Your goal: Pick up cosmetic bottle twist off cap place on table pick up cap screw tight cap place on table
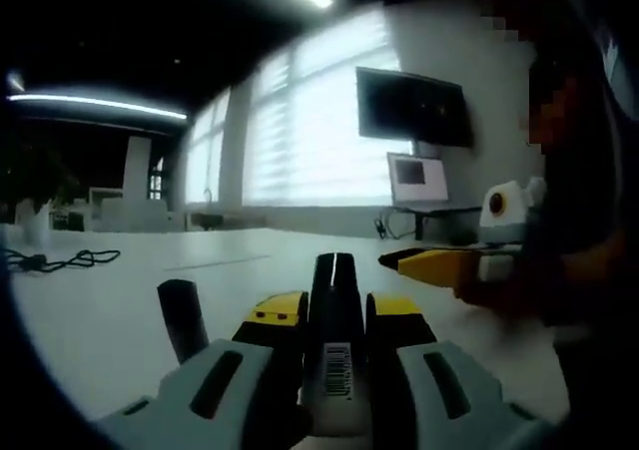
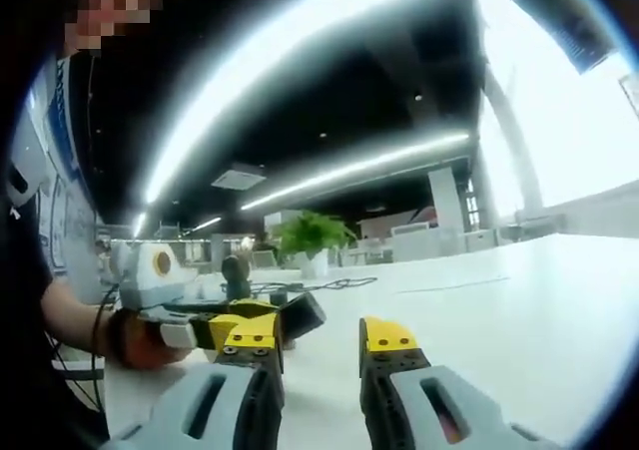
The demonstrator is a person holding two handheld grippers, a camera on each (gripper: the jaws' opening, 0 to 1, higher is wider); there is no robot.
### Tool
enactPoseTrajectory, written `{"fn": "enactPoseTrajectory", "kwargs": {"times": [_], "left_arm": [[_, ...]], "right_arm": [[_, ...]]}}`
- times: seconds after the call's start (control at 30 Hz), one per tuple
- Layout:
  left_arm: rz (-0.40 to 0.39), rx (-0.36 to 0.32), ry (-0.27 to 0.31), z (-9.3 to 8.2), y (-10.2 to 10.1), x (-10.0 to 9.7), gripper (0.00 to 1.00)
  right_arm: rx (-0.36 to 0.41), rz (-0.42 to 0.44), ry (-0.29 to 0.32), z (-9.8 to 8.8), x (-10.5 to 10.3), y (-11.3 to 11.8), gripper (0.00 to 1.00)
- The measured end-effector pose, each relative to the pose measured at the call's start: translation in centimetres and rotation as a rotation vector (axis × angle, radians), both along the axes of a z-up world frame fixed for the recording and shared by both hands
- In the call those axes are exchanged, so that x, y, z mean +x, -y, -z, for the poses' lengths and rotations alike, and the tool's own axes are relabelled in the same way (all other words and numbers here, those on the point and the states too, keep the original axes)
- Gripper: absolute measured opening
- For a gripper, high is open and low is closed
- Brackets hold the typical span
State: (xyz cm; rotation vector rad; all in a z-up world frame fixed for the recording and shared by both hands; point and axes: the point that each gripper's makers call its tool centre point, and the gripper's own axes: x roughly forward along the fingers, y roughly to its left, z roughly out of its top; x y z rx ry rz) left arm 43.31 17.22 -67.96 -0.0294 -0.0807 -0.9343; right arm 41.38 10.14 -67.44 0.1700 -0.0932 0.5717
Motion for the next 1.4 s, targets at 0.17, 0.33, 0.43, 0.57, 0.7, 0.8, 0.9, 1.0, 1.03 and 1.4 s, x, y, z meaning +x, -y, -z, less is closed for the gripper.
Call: {"fn": "enactPoseTrajectory", "kwargs": {"times": [0.17, 0.33, 0.43, 0.57, 0.7, 0.8, 0.9, 1.0, 1.03, 1.4], "left_arm": [[-0.002, 0.006, 0.014, 0.0, 0.1, -0.1, 0.13], [-0.007, -0.005, 0.017, -0.2, -0.1, 0.0, 0.13], [-0.004, -0.008, 0.021, -0.2, -0.1, -0.1, 0.13], [0.003, -0.007, 0.026, -0.2, 0.0, -0.3, 0.13], [0.001, -0.008, 0.032, -0.3, 0.0, -0.4, 0.13], [0.001, -0.012, 0.038, -0.4, -0.1, -0.5, 0.13], [0.003, -0.011, 0.044, -0.5, -0.1, -0.6, 0.13], [0.004, -0.011, 0.044, -0.5, -0.1, -0.7, 0.13], [0.005, -0.010, 0.045, -0.5, -0.1, -0.8, 0.13], [0.016, 0.002, 0.049, -0.4, 0.2, -0.9, 0.13]], "right_arm": [[0.124, 0.001, -0.070, -0.4, 0.0, 0.2, 0.23], [0.370, 0.009, -0.287, 0.8, 0.5, 0.2, 0.24], [0.430, 0.018, -0.329, 1.1, 0.9, -0.3, 0.25], [0.531, -0.001, -0.386, 0.6, 1.4, -1.1, 0.25], [0.553, -0.008, -0.432, 0.5, 1.8, -2.0, 0.25], [0.545, 0.004, -0.459, 1.0, 2.3, -2.7, 0.26], [0.586, -0.007, -0.496, 1.2, 2.4, -3.3, 0.26], [0.608, -0.022, -0.509, 1.1, 2.4, -3.9, 0.23], [0.613, -0.027, -0.516, 1.2, 2.4, -4.1, 0.23], [0.614, -0.016, -0.538, 1.3, 2.6, -4.8, 0.15]]}}
